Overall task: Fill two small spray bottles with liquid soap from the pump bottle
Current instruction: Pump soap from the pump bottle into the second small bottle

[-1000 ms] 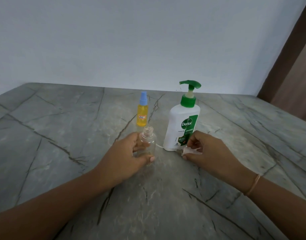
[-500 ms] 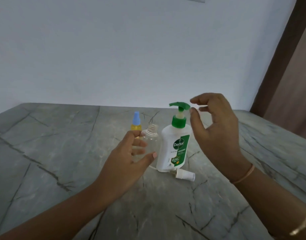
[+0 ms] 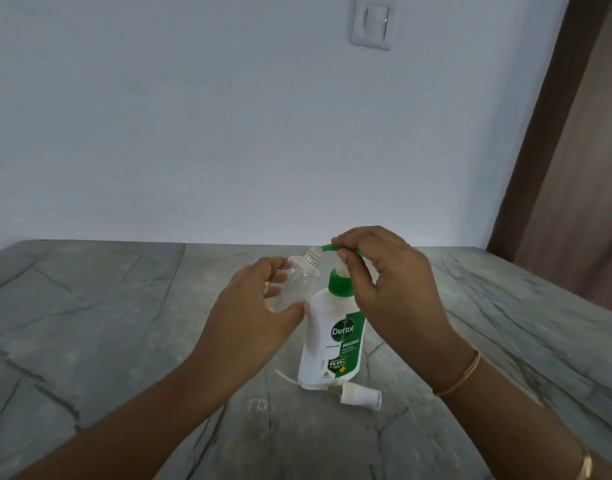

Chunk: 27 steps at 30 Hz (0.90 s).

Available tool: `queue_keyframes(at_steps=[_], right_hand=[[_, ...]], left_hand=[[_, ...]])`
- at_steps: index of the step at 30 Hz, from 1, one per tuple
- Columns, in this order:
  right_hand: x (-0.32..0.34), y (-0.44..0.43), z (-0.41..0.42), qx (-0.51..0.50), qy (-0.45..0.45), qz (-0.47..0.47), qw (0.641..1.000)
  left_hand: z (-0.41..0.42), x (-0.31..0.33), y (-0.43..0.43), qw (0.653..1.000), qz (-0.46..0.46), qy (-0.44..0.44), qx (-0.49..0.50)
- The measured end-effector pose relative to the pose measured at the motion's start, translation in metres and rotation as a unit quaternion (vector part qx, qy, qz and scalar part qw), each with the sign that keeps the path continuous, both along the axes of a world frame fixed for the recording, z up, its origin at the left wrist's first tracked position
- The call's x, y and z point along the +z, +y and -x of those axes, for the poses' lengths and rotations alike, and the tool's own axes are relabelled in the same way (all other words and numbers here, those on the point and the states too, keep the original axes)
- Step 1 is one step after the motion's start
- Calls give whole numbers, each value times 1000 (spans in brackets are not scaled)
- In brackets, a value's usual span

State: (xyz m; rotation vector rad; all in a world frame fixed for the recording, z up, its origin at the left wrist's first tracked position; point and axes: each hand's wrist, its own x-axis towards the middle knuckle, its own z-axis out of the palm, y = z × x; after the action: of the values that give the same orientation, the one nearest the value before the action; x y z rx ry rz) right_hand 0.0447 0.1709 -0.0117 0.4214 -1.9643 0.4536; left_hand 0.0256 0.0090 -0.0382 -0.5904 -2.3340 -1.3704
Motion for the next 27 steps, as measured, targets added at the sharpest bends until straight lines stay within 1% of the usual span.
queue_keyframes(at_steps=[5, 10, 15, 22, 27], right_hand=[[-2, -1, 1, 0, 5, 7, 1000], [-13, -4, 3, -47, 20, -27, 998], [-19, -10, 3, -60, 42, -21, 997], [0, -4, -1, -61, -9, -65, 996], [3, -3, -2, -86, -8, -90, 992]], left_hand=[[-1, 2, -2, 1000, 2, 20, 8], [-3, 0, -4, 999, 5, 38, 20], [-7, -4, -3, 999, -4, 40, 25], [-12, -11, -3, 998, -22, 43, 35], [-15, -13, -2, 998, -35, 42, 41]])
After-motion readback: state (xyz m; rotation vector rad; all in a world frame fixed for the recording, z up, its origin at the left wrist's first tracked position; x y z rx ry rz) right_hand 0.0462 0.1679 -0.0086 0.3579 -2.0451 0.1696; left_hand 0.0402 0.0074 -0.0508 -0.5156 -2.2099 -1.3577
